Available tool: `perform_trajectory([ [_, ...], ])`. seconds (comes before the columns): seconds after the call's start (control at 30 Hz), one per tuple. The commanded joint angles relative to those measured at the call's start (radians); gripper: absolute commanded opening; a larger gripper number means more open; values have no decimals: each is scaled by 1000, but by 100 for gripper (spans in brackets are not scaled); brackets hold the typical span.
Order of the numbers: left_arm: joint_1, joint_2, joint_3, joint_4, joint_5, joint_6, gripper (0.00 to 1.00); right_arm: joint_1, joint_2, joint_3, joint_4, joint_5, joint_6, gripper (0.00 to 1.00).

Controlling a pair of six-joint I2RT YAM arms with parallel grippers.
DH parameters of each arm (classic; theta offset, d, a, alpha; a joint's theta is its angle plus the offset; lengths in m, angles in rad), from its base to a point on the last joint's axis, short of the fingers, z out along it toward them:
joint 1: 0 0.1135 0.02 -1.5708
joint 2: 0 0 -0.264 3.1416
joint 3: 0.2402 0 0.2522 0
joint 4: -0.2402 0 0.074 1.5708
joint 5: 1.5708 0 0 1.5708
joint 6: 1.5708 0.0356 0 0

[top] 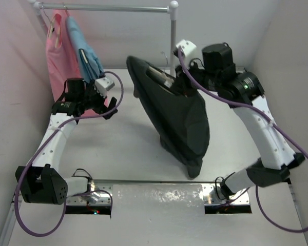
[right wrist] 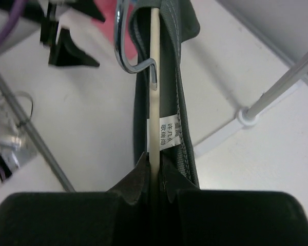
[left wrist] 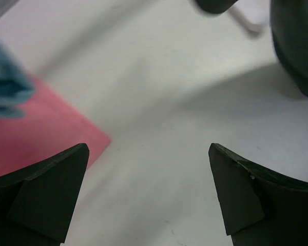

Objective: Place the t-shirt on the hanger
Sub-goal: Place the hanger at the clothesline.

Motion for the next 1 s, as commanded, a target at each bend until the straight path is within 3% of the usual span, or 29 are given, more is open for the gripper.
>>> perform_trajectory([
  [0.0, 13, -51, -4, 148, -283, -211, 100, 50, 104, 188, 73, 291, 202, 0],
  [0.1, 13, -81, -18, 105, -227, -238, 100, 55, 203, 288, 95, 440, 227, 0],
  [0.37, 13, -195, -139, 133, -212, -253, 100, 53, 319, 276, 480, 491, 199, 0],
  [0.6, 13, -236, -188, 157, -238, -247, 100, 4, 431, 338, 664, 425, 185, 0],
  [0.8, 13, -262, -234, 177, -249, -250, 100, -83, 500, 385, 723, 315, 241, 0],
  [0.97, 13, -267, -287, 200, -240, -257, 100, -88, 545, 439, 780, 215, 182, 0],
])
